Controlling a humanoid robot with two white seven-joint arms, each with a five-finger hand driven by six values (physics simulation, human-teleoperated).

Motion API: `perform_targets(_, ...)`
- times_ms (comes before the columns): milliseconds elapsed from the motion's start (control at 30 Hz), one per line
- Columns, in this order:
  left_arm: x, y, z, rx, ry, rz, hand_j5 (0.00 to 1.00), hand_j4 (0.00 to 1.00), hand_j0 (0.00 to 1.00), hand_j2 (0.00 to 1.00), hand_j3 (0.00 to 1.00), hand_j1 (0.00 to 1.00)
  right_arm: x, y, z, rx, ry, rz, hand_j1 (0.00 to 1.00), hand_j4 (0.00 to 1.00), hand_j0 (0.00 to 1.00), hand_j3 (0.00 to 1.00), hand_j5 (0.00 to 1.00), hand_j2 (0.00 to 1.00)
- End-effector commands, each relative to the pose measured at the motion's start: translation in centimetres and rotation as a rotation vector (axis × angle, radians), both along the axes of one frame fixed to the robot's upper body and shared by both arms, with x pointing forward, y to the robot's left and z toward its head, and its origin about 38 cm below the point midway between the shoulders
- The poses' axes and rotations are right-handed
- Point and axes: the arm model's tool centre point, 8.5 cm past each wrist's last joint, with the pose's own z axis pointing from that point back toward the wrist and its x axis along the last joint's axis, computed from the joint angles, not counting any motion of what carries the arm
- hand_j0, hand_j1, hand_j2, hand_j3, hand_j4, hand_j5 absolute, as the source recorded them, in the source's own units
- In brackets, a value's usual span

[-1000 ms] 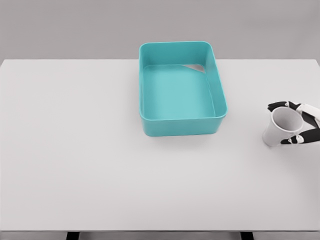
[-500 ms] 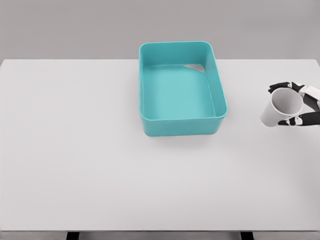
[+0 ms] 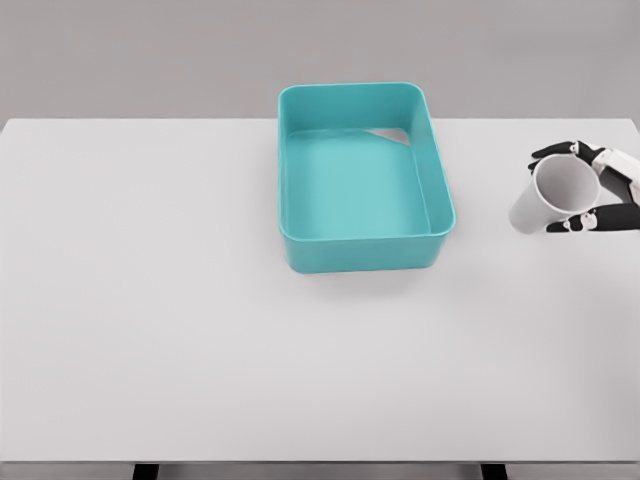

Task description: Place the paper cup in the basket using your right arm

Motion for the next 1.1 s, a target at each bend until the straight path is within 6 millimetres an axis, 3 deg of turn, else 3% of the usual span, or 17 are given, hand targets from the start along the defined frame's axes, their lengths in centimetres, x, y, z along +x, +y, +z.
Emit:
perform_targets(0, 0.0, 0.0, 0.0, 0.0, 0.0, 0.0, 1.0, 1.0, 1.0, 1.0, 1.0, 1.0, 0.2, 0.3, 0.4, 0.022, -0.016, 0.0, 0.69, 0.69, 0.69, 0.69, 0.69, 0.69)
perform_targets(367, 0.0, 0.0, 0.0, 0.0, 0.0, 0.0, 1.0, 1.0, 1.0, 1.0, 1.0, 1.0, 3.1, 5.4, 1.0, 0.084, -0.107, 0.061, 0.68, 0.68, 0.68, 0.68, 0.68, 0.68)
perform_targets(667, 0.0, 0.0, 0.0, 0.0, 0.0, 0.0, 1.0, 1.0, 1.0, 1.0, 1.0, 1.0, 4.7, 8.5, 3.0, 0.127, -0.189, 0.103, 0.68, 0.68, 0.68, 0.68, 0.68, 0.68)
perform_targets(1067, 0.0, 0.0, 0.0, 0.0, 0.0, 0.0, 1.0, 1.0, 1.0, 1.0, 1.0, 1.0, 7.1, 15.9, 2.8, 0.119, -0.182, 0.172, 0.68, 0.68, 0.68, 0.68, 0.68, 0.68)
